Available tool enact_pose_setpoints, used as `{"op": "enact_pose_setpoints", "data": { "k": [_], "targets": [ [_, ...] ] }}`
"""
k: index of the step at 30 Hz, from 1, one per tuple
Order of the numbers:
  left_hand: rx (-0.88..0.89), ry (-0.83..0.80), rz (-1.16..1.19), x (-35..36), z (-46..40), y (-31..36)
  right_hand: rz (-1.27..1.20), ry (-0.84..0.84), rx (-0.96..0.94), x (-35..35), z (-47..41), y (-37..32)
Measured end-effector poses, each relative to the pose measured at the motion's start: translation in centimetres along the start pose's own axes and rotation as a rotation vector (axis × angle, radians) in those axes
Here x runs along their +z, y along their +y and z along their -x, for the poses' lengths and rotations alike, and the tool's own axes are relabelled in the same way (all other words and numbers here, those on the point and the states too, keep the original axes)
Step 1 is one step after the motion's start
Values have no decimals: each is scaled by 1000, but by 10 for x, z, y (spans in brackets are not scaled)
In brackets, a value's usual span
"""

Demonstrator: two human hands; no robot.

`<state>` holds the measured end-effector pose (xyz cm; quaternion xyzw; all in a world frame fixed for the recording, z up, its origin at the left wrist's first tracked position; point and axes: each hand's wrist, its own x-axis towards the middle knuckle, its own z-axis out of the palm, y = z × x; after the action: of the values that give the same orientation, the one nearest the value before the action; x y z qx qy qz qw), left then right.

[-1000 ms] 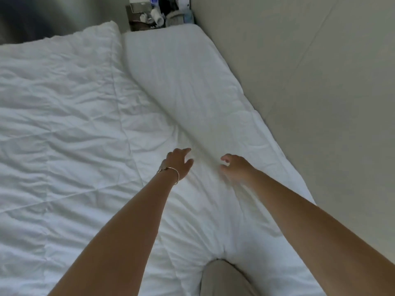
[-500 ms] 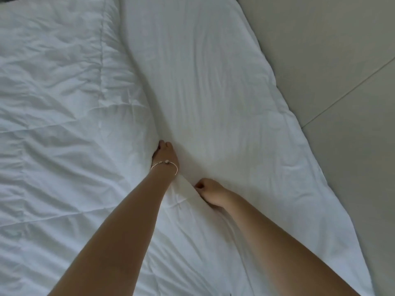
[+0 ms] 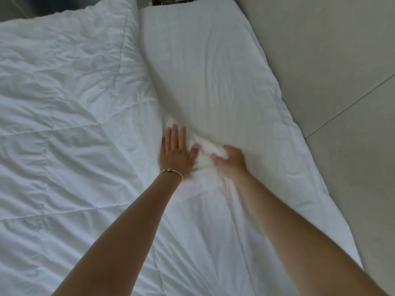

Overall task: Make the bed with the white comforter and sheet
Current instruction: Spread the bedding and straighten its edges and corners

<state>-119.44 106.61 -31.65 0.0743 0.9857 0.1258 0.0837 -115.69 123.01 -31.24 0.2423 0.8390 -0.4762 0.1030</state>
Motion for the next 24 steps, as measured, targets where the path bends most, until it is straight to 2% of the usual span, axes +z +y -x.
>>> {"op": "enact_pose_setpoints", "data": {
  "k": [3, 5, 6, 8, 9, 10, 12, 13, 14, 15, 16, 17, 18, 21, 24],
  "targets": [
    [97, -70, -19, 3, -12, 46, 79, 372, -99, -64, -26, 17],
    [72, -209, -7, 17, -11, 63, 86, 561, 24, -87, -34, 49],
    [33, -282, -3, 27, -8, 64, 109, 581, 105, -93, -37, 62],
    [-29, -421, -29, 49, 6, 56, 313, 466, 240, -93, -35, 83],
    [-32, -462, -52, 60, 15, 50, 422, 433, 242, -91, -31, 90],
    [-24, -465, -65, 70, 25, 43, 507, 457, 184, -88, -24, 94],
    [10, -407, -58, 80, 47, 32, 629, 569, -139, -75, 2, 99],
    [38, -382, -51, 82, 60, 27, 701, 530, -356, -63, 22, 104],
    [71, -373, -53, 82, 76, 22, 754, 395, -558, -49, 46, 114],
    [106, -372, -63, 82, 94, 14, 790, 216, -682, -33, 73, 130],
    [137, -381, -81, 82, 115, 6, 832, 52, -679, -17, 103, 148],
    [160, -402, -91, 81, 136, -5, 855, -85, -562, -5, 135, 163],
    [169, -433, -87, 78, 159, -17, 858, -152, -422, 4, 165, 177],
    [110, -506, -44, 66, 234, -55, 853, -170, -176, 9, 238, 208],
    [-22, -584, -31, 55, 327, -93, 941, -295, 19, -8, 302, 235]
  ]
}}
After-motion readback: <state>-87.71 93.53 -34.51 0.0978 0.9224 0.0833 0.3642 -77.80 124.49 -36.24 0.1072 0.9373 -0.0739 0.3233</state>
